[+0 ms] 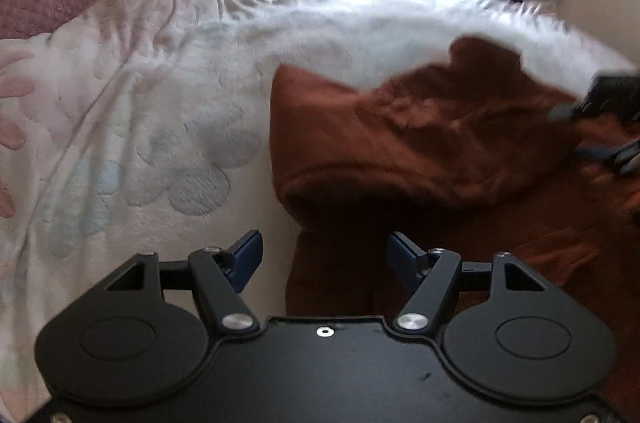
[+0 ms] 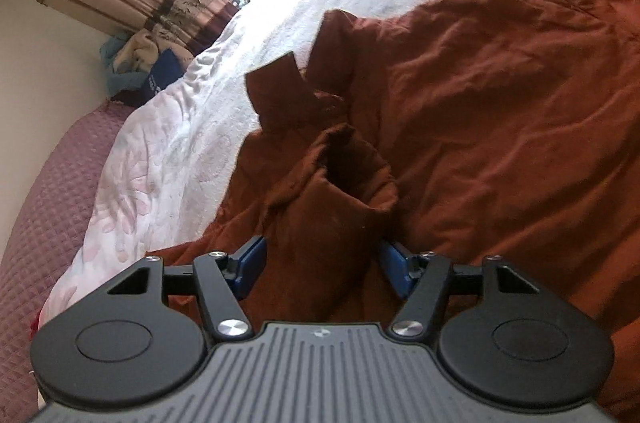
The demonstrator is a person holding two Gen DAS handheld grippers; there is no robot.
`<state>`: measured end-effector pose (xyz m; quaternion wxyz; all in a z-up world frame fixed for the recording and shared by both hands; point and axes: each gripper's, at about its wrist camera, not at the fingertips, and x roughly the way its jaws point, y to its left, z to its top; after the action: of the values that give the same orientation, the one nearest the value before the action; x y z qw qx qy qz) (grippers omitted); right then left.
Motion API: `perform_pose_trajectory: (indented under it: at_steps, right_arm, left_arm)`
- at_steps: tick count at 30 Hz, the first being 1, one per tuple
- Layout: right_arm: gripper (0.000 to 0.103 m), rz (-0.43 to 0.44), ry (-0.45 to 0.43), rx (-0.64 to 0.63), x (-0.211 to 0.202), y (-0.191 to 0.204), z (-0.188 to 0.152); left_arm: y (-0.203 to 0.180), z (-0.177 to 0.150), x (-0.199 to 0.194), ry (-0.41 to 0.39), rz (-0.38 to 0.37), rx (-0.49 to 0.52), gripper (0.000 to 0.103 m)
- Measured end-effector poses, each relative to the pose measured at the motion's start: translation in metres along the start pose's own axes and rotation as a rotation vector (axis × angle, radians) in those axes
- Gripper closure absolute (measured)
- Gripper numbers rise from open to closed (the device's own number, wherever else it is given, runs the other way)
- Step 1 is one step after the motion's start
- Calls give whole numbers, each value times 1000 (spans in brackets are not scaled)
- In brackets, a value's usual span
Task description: Fold large clothes
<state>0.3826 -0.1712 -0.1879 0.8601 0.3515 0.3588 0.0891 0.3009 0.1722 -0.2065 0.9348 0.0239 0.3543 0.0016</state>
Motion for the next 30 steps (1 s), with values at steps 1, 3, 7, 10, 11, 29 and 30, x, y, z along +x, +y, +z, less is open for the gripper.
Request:
perform_pose_trajectory:
  at_steps: [1, 3, 7, 10, 11, 29, 30]
  right_arm:
    - [33, -3, 2, -6, 0, 1, 1]
    - [48, 1, 6, -15, 0, 2, 5]
    - [75, 11, 4, -54, -1, 7, 10]
    - [88, 21, -27, -69, -11, 10, 10]
    - [90, 35, -52, -75, -19, 13, 10]
    - [87, -83, -45, -10, -47, -69, -12]
    - [87, -72, -51, -15, -50, -66, -10]
  left_arm:
    - [3, 4, 9, 2, 18, -6, 33]
    - [6, 5, 24, -6, 48, -52, 36]
    - [21, 10, 25, -63, 11, -183, 40]
    - [23, 12, 20, -79, 8, -197, 64]
    - [23, 13, 16, -73, 1, -206, 92]
    - [36, 8, 44, 13, 114, -160, 52]
    - [39, 8, 34, -8, 97, -163, 49]
